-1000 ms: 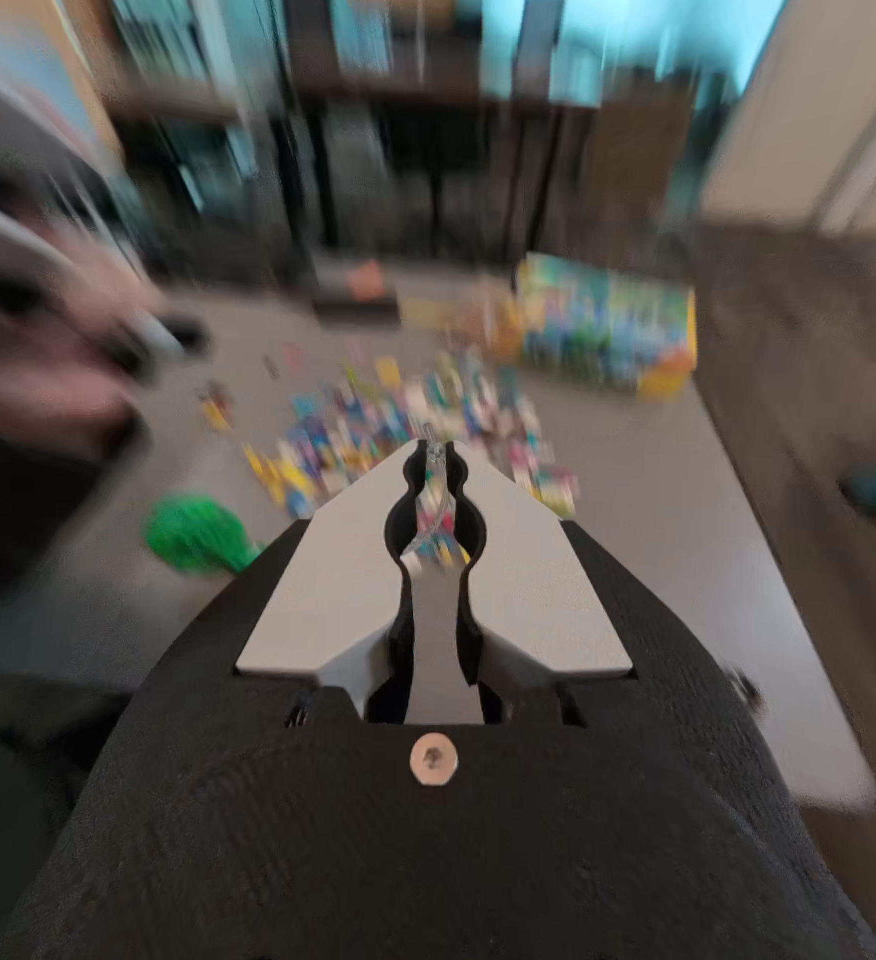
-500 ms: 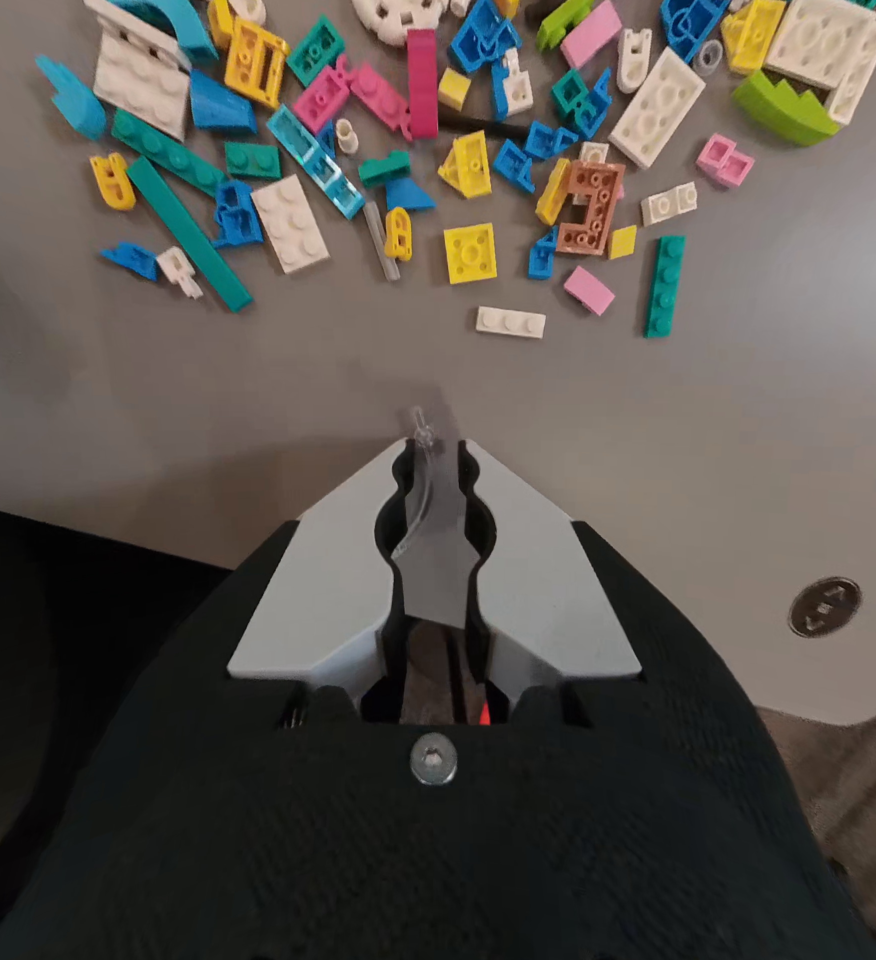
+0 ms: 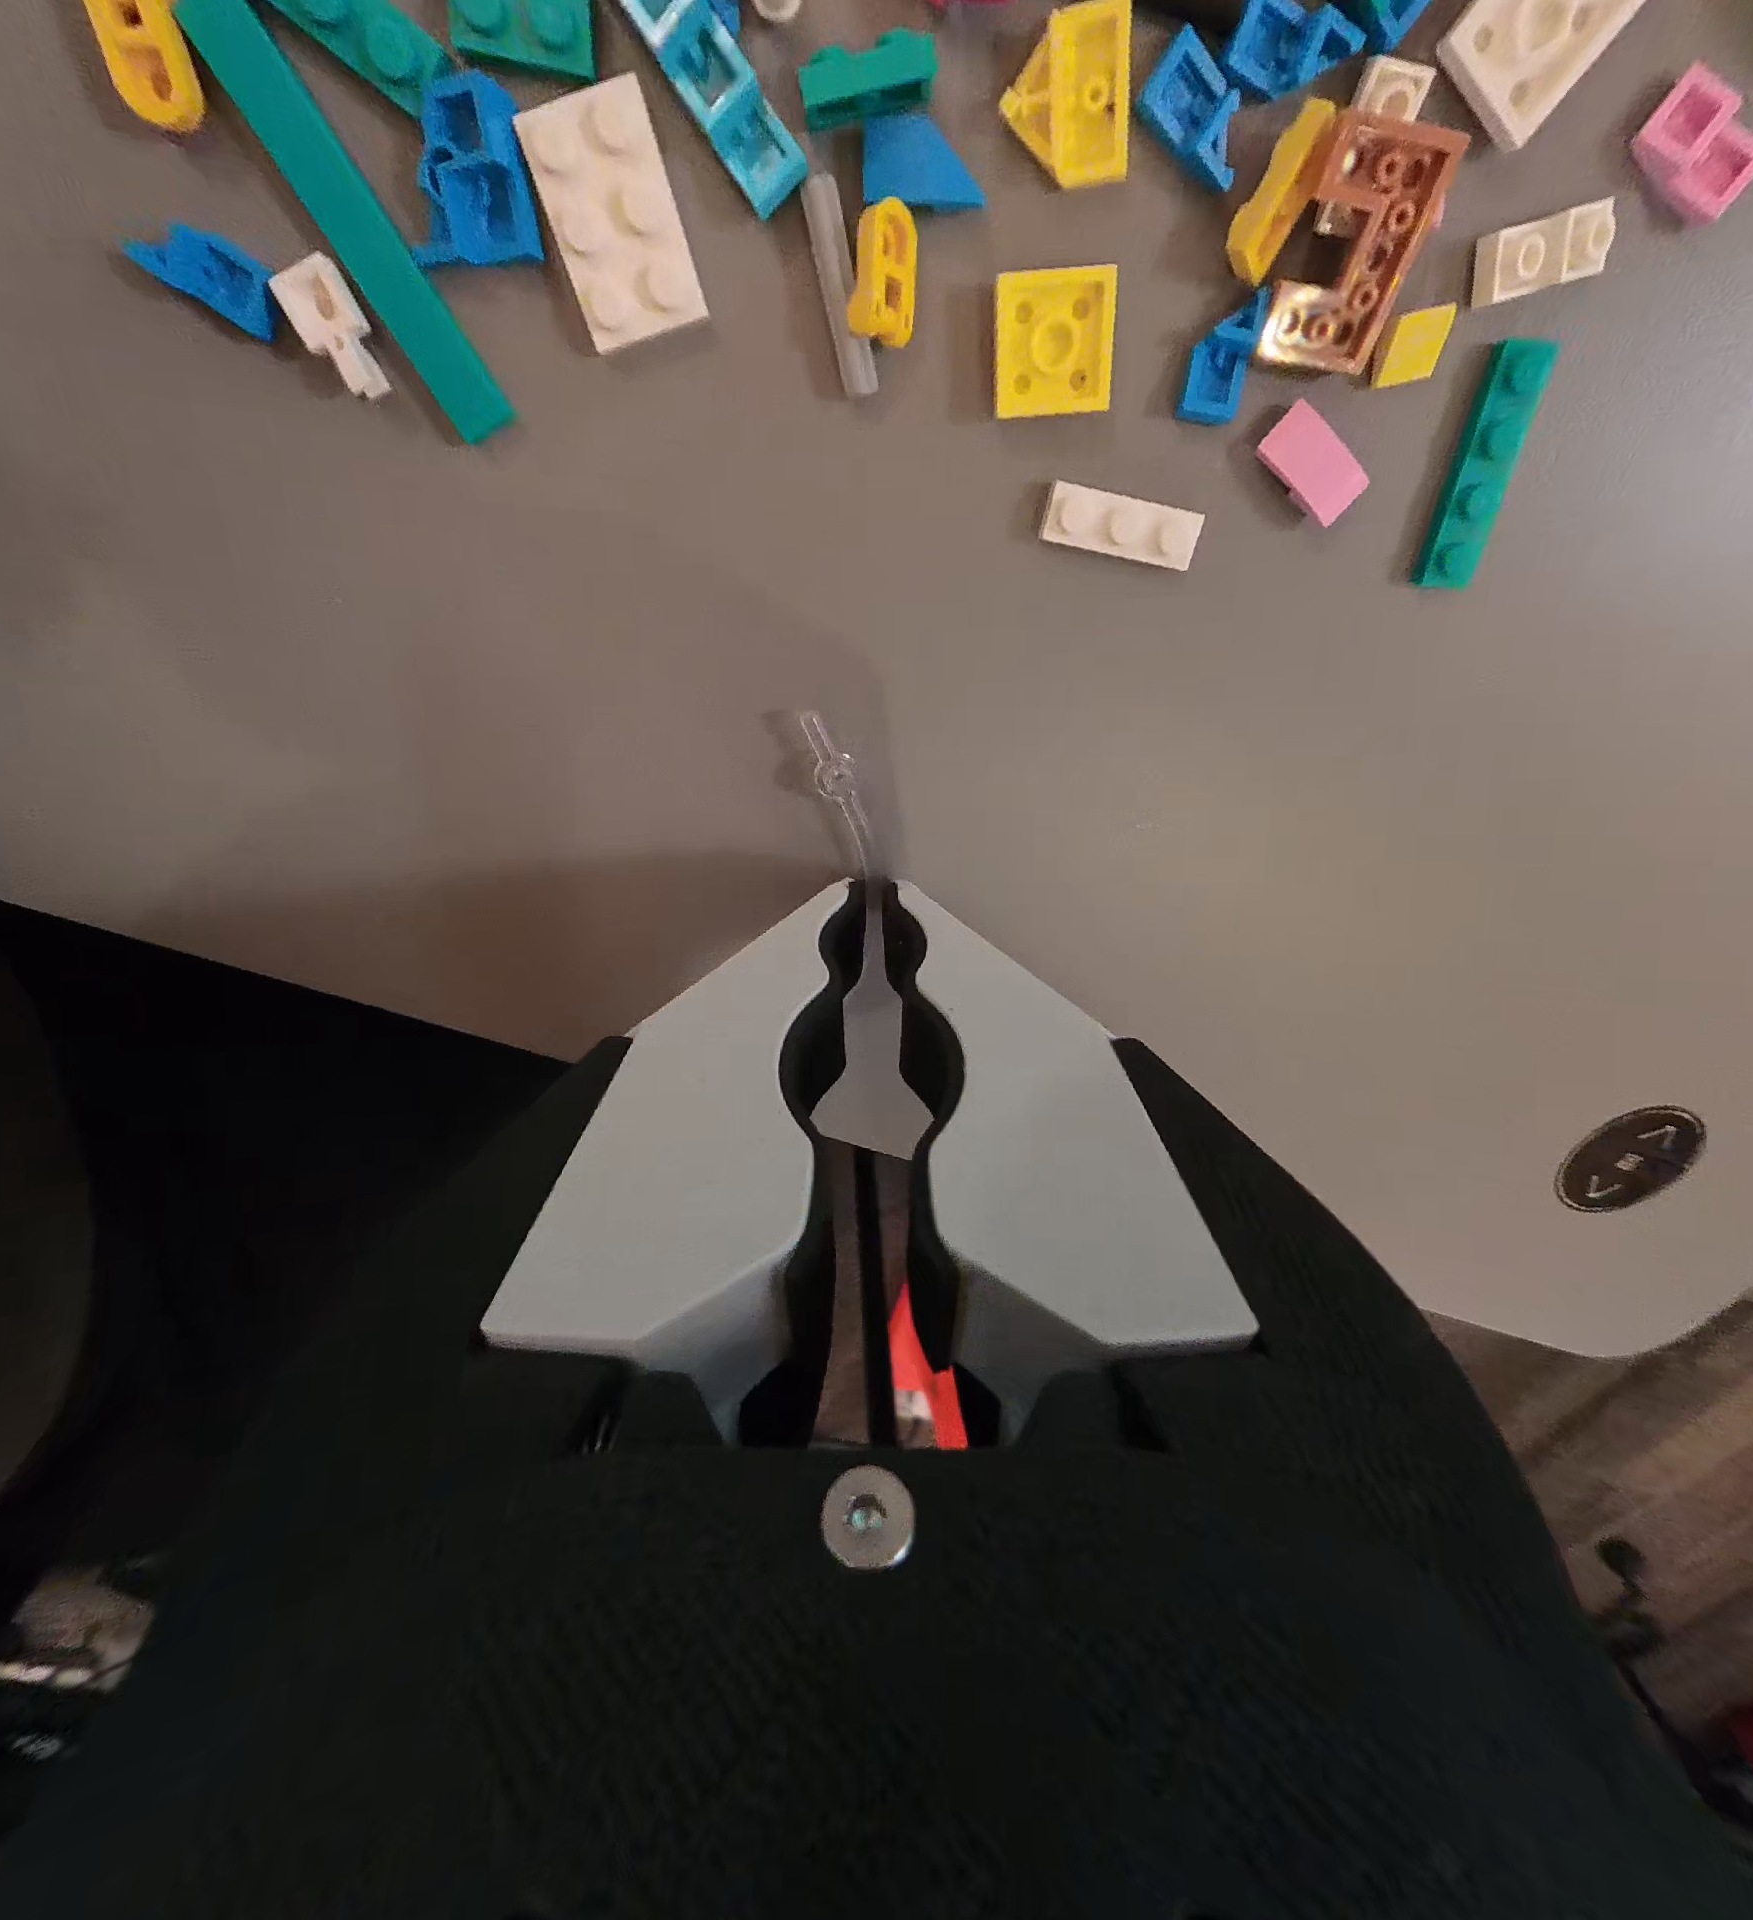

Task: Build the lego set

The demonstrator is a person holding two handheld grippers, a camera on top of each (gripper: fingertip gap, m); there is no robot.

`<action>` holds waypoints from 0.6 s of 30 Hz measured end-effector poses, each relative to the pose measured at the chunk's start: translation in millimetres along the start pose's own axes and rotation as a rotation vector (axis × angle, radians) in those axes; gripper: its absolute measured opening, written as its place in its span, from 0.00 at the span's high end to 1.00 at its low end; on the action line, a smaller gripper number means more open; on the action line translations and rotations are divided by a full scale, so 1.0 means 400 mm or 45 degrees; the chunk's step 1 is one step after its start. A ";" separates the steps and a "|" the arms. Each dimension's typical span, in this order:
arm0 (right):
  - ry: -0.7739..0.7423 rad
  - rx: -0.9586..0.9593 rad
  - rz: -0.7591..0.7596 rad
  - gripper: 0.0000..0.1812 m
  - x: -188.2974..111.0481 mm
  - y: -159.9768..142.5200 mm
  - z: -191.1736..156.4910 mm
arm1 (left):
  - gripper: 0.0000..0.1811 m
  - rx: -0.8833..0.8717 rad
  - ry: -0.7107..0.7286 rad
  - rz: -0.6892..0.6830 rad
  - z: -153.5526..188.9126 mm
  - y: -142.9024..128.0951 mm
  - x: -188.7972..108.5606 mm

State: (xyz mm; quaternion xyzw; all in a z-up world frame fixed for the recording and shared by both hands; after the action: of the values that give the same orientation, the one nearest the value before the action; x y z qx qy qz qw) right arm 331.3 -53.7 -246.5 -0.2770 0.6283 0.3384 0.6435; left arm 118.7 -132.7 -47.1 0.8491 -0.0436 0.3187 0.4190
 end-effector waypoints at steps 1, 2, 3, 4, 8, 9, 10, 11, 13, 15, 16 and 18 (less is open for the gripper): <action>-0.024 -0.029 0.005 0.99 0.000 -0.001 -0.005 | 0.88 -0.001 0.000 -0.001 0.000 -0.001 0.000; -0.047 -0.062 0.021 0.99 0.000 -0.003 -0.009 | 0.88 -0.002 0.001 -0.003 0.000 -0.001 0.000; -0.066 -0.083 0.064 0.99 -0.001 -0.006 -0.012 | 0.88 -0.001 0.003 -0.003 0.000 -0.002 0.000; -0.081 -0.085 0.136 0.99 -0.005 -0.011 -0.011 | 0.88 0.001 0.007 -0.002 -0.001 -0.002 0.000; -0.238 0.100 0.890 0.99 -0.188 -0.009 0.000 | 0.88 0.020 0.059 0.032 -0.003 -0.007 -0.005; -0.265 0.140 1.156 0.99 -0.262 -0.011 -0.019 | 0.88 0.028 0.076 0.042 -0.003 -0.010 -0.006; -0.303 0.156 1.424 0.99 -0.336 -0.020 -0.046 | 0.88 0.037 0.092 0.051 0.000 -0.013 -0.006; -0.340 0.161 1.686 0.99 -0.405 -0.034 -0.081 | 0.88 0.045 0.106 0.059 0.002 -0.016 -0.006; -0.395 0.134 2.159 0.99 -0.510 -0.067 -0.165 | 0.88 0.056 0.122 0.071 0.010 -0.019 -0.004; -0.487 0.093 2.478 0.99 -0.570 -0.090 -0.243 | 0.88 0.069 0.126 0.096 0.020 -0.018 -0.003; -0.537 0.080 2.588 0.99 -0.588 -0.096 -0.273 | 0.88 0.074 0.123 0.108 0.026 -0.016 -0.003; -0.529 0.059 2.760 1.00 -0.608 -0.099 -0.315 | 0.88 0.083 0.125 0.141 0.037 -0.010 -0.003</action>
State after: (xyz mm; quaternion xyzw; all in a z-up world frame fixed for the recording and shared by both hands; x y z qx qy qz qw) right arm 288.6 -198.0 -14.3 0.4952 0.4239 0.7512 0.1037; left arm 126.4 -141.2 -57.2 0.8419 -0.0593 0.3840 0.3744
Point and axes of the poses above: each gripper's, where its closed fingertips meet, x out along the fingers, y out of its top, z = x × y across the jaws, the point moved 10 cm from there along -x, back along the fingers, and after that the axes turned 2 degrees about -x, right-handed, at the moved point
